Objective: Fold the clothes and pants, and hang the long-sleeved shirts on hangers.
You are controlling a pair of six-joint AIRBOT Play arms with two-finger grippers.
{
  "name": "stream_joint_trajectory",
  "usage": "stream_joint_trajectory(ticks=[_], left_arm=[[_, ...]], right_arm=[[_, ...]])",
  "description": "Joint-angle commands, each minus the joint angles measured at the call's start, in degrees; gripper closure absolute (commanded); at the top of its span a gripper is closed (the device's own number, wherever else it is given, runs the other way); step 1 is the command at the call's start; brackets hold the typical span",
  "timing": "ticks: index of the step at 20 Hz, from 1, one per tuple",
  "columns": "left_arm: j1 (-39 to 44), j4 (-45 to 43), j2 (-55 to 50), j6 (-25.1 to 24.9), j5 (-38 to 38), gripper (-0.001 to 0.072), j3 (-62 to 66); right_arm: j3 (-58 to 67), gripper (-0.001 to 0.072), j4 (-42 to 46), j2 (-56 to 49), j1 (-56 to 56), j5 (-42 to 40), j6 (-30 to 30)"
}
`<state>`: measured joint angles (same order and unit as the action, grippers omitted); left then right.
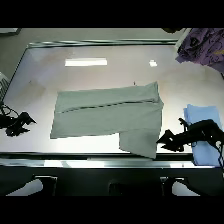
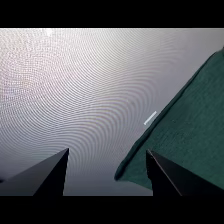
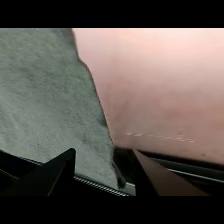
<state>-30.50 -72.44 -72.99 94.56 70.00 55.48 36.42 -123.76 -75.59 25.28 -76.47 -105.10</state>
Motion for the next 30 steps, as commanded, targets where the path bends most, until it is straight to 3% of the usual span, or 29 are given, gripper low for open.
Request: stream_joint_trajectory(ticks=[1, 4, 5, 7, 8, 14, 18, 24, 25, 26, 27, 28, 30], left_arm=[[0.2, 0.7, 0.3, 0.0, 0.0, 0.0157, -0.7], [0.2, 0.7, 0.3, 0.0, 0.0, 0.0158, -0.7], [0.2, 1.0, 0.3, 0.0, 0.5, 0.0158, -0.7], [0.2, 2.4, 0.3, -1.9, 1.6, 0.0157, -0.7], [0.0, 3.8, 0.3, -5.3, 2.1, 0.0157, -0.9], [-5.9, 17.6, -1.0, -21.3, 0.4, 0.0158, -10.4], [-5.2, 20.2, -3.9, -25.8, -0.1, 0.0174, -14.5], [-1.2, 20.6, -8.0, -26.0, -0.2, 0.0178, -14.6], [-0.5, 20.7, -8.7, -26.0, -0.2, 0.021, -14.6], [0.1, 20.7, -9.2, -26.0, -0.2, 0.0383, -14.6], [0.5, 20.8, -9.4, -26.1, -0.2, 0.0604, -14.6], [0.5, 21.1, -9.3, -26.0, -0.2, 0.0688, -14.6], [0.3, 21.0, -8.9, -23.6, 0.5, 0.069, -13.5]], right_arm=[[-4.8, 0.0284, -4.2, 0.5, 0.0, 3.8, -2.5], [-6.7, 0.029, -7.0, 0.5, -1.7, 7.3, -2.6], [-7.1, 0.0333, -7.3, 0.5, -3.8, 8.2, -2.7], [-7.1, 0.0648, -7.6, 0.4, -7.1, 9.9, -3.1], [-6.9, 0.0684, -7.8, 0.5, -7.3, 10.2, -3.1], [-4.7, 0.0684, -7.5, 5.2, -7.3, 8.3, -1.5], [-4.7, 0.0683, -7.6, 7.9, -7.3, 7.5, -0.6], [-4.7, 0.0683, -7.6, 8.5, -7.3, 7.2, -0.1], [-4.7, 0.0684, -7.6, 8.5, -7.3, 7.1, -0.1], [-4.7, 0.0684, -7.6, 8.5, -7.3, 7.1, -0.1], [-4.7, 0.0684, -7.6, 8.6, -7.3, 7.1, -0.1], [-4.7, 0.0684, -7.6, 9.1, -7.3, 7.2, -0.1], [-4.7, 0.0685, -7.5, 11.3, -7.3, 7.5, -0.1]])
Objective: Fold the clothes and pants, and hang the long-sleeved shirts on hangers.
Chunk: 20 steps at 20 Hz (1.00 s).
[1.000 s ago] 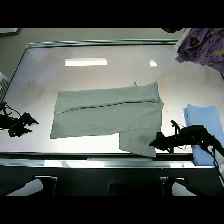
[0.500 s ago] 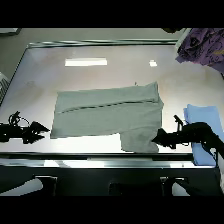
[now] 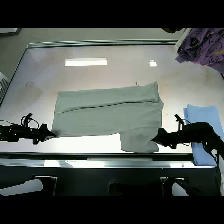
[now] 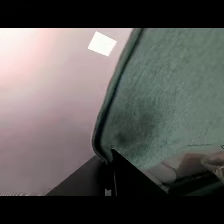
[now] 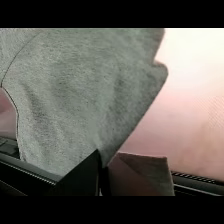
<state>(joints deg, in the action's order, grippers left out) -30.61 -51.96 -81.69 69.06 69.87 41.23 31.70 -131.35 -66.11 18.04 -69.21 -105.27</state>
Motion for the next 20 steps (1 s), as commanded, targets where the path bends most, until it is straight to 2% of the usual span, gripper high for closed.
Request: stream_joint_trajectory(ticks=[1, 3, 6, 9, 12, 14, 17, 20], left_arm=[[0.4, 0.5, 0.5, 3.5, 1.0, 0.069, 1.6], [0.5, -0.7, 3.8, 8.5, 1.2, 0.0691, 3.2], [0.6, -6.8, 12.2, 17.1, 1.7, 0.0691, 3.5], [1.2, -14.6, 21.9, 21.9, 4.9, 0.0691, 3.5], [1.2, -16.2, 29.3, 22.5, 5.6, 0.0691, 3.5], [1.5, -16.0, 31.2, 22.4, 5.2, 0.0691, 3.5], [4.3, -16.0, 30.2, 22.3, -0.7, 0.0691, 3.6], [7.8, -16.0, 27.1, 22.6, -8.6, 0.0691, 3.7]], right_arm=[[0.1, 0.0685, 0.2, 3.1, 0.0, 0.2, 0.1], [0.1, 0.0686, 0.8, 7.1, 0.0, -1.1, 1.9], [0.1, 0.0687, 2.9, 14.4, 0.0, -7.0, 4.9], [0.1, 0.0688, 3.9, 23.3, 0.0, -13.4, 9.6], [0.2, 0.0688, 3.9, 31.3, 0.0, -16.3, 14.6], [1.6, 0.0688, 3.9, 32.7, 0.0, -16.3, 15.6], [5.7, 0.0688, 3.9, 29.0, -0.1, -10.5, 15.4], [10.6, 0.0688, 0.5, 19.0, -0.1, -5.9, 11.5]])
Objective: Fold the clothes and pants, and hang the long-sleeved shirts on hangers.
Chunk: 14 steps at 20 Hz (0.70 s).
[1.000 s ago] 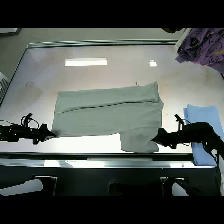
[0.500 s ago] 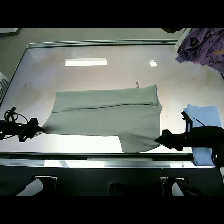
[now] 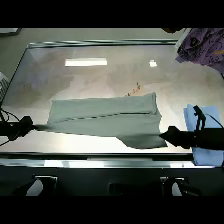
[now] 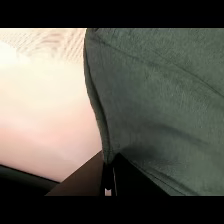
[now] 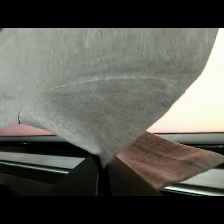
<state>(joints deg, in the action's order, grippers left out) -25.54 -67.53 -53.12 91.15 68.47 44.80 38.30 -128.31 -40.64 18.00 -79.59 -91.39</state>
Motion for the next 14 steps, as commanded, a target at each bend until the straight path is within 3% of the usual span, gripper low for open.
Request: stream_joint_trajectory(ticks=[1, 8, 11, 14], left_arm=[[3.8, -0.4, -3.1, 0.6, -9.6, 0.0691, 0.4], [9.1, 0.0, -17.7, 1.0, -19.9, 0.0691, 7.4], [10.8, 0.0, -24.5, 1.0, -21.0, 0.0691, 12.5], [12.2, 0.0, -30.5, 0.8, -22.1, 0.0691, 17.7]], right_arm=[[5.8, 0.0688, -4.0, -10.4, -0.1, 5.5, -4.1], [23.0, 0.0687, -5.2, -36.8, -5.4, 16.0, -9.9], [31.3, 0.0687, -1.7, -45.7, -9.3, 21.7, -4.8], [38.2, 0.0687, -1.4, -52.1, -9.3, 22.3, -3.5]])
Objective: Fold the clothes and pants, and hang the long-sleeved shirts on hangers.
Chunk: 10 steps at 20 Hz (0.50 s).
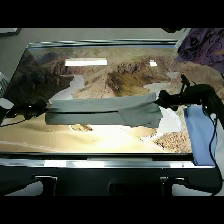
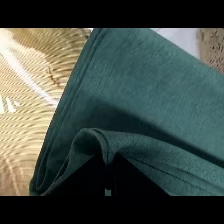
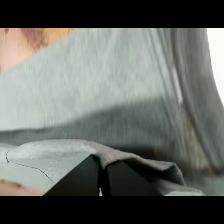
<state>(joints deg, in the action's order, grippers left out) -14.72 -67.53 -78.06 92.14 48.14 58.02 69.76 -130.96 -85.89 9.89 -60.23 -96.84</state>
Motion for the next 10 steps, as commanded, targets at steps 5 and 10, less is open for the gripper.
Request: stream_joint_trajectory(ticks=[5, 10], left_arm=[[1.9, 0.0, -13.5, -0.1, -1.7, 0.0691, 11.6], [2.6, 0.0, -17.7, -0.2, -1.7, 0.069, 13.9]], right_arm=[[11.5, 0.0687, 1.1, -12.2, -1.2, 4.0, 3.2], [11.5, 0.0685, 0.9, -15.5, -1.3, 4.7, 3.7]])
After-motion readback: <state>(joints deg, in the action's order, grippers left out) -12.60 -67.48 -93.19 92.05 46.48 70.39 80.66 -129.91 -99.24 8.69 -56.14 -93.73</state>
